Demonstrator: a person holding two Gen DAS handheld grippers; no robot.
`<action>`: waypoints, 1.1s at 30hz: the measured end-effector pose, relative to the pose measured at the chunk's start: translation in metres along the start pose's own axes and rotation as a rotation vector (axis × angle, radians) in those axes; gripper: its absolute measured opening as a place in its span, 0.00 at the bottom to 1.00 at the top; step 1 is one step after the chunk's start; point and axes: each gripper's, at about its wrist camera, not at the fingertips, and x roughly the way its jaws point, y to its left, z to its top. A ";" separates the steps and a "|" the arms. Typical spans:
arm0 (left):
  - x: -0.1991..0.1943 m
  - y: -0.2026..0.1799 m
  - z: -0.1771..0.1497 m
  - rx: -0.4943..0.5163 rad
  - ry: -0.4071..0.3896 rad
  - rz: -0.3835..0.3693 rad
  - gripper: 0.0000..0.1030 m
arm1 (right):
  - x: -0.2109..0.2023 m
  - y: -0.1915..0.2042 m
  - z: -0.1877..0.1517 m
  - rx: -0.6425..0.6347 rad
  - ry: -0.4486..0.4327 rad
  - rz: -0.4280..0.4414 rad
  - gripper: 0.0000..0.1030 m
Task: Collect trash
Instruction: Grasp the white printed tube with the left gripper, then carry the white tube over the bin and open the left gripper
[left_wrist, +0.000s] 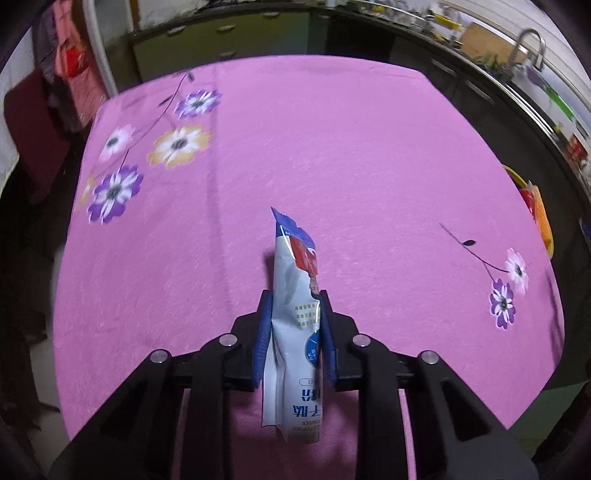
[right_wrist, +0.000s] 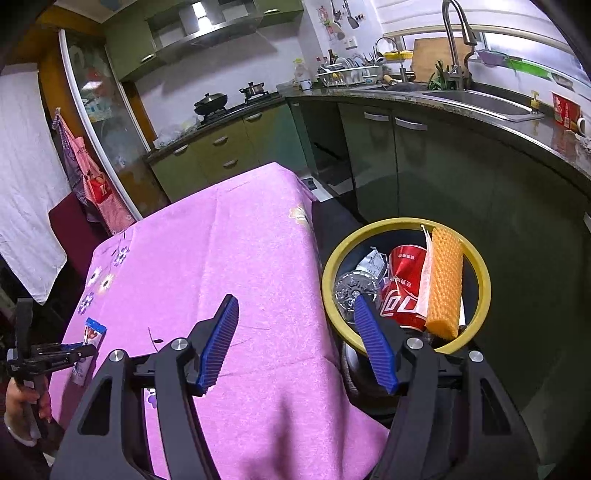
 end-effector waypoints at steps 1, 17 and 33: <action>-0.002 -0.004 0.002 0.015 -0.009 0.003 0.23 | -0.001 -0.001 0.000 0.002 -0.002 0.001 0.63; -0.036 -0.151 0.074 0.435 -0.101 -0.208 0.23 | -0.043 -0.054 -0.015 0.128 -0.078 -0.083 0.63; 0.061 -0.387 0.166 0.815 0.004 -0.510 0.23 | -0.078 -0.137 -0.049 0.306 -0.084 -0.213 0.63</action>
